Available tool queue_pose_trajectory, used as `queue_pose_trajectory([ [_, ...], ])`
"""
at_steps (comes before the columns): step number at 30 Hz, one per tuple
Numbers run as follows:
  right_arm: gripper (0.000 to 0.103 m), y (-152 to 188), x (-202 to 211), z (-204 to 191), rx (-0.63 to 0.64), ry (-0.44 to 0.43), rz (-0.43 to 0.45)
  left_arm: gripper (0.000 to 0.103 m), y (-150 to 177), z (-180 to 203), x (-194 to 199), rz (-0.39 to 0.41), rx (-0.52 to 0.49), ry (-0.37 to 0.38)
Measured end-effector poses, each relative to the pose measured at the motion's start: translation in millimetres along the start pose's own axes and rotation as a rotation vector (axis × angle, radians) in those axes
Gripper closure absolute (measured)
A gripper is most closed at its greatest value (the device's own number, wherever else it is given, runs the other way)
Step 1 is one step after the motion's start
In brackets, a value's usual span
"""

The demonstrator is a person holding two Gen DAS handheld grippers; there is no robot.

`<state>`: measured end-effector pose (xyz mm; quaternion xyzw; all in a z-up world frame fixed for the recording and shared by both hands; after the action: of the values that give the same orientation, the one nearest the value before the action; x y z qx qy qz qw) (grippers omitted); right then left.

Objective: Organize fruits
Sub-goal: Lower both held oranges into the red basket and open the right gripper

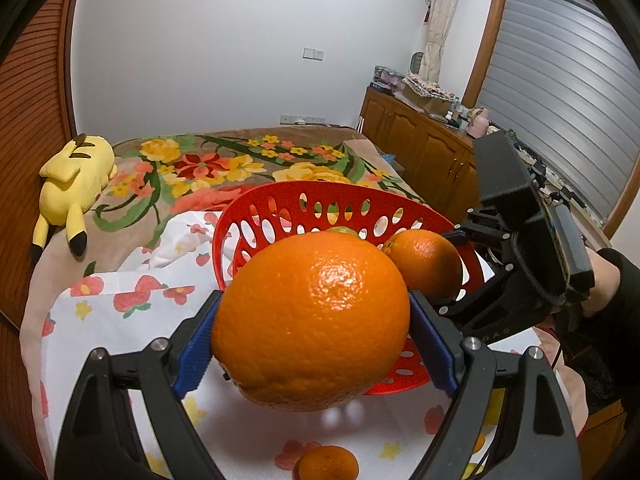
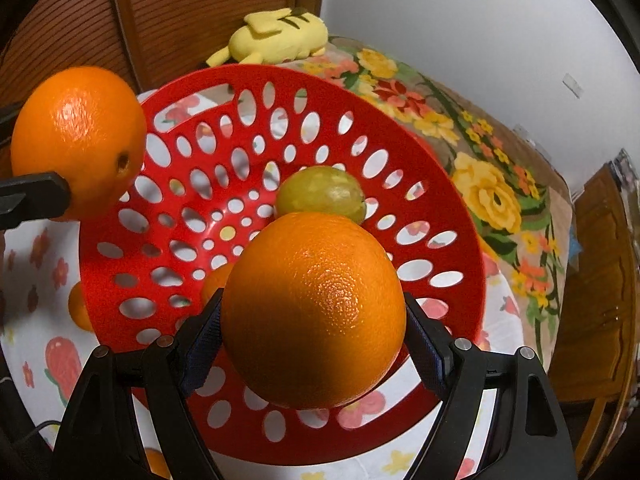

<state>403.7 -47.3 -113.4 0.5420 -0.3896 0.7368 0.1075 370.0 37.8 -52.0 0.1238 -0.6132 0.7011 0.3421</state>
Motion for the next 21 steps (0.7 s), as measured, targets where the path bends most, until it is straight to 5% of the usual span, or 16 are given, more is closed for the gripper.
queue_pose_trajectory([
  [13,0.019,-2.5,-8.0,-1.9,0.023,0.035,-0.023,0.016,0.3,0.4,0.2,0.001,-0.001,-0.002],
  [21,0.016,-19.7,29.8,12.4,-0.007,0.083,0.083,0.016,-0.5,1.1,-5.7,-0.008,-0.008,-0.001],
])
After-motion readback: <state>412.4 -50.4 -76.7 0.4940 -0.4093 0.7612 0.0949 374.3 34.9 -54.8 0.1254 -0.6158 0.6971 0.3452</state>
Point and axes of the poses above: each gripper's, at about its wrist camera, not at the fingertips, and x roughly against the way its jaws point, z to its right, y to its underside, the point moved 7 cm from there along -x, roughly the way its jaws point, and after that the axes turned 4 degrees about z, right-handed, at the moved point
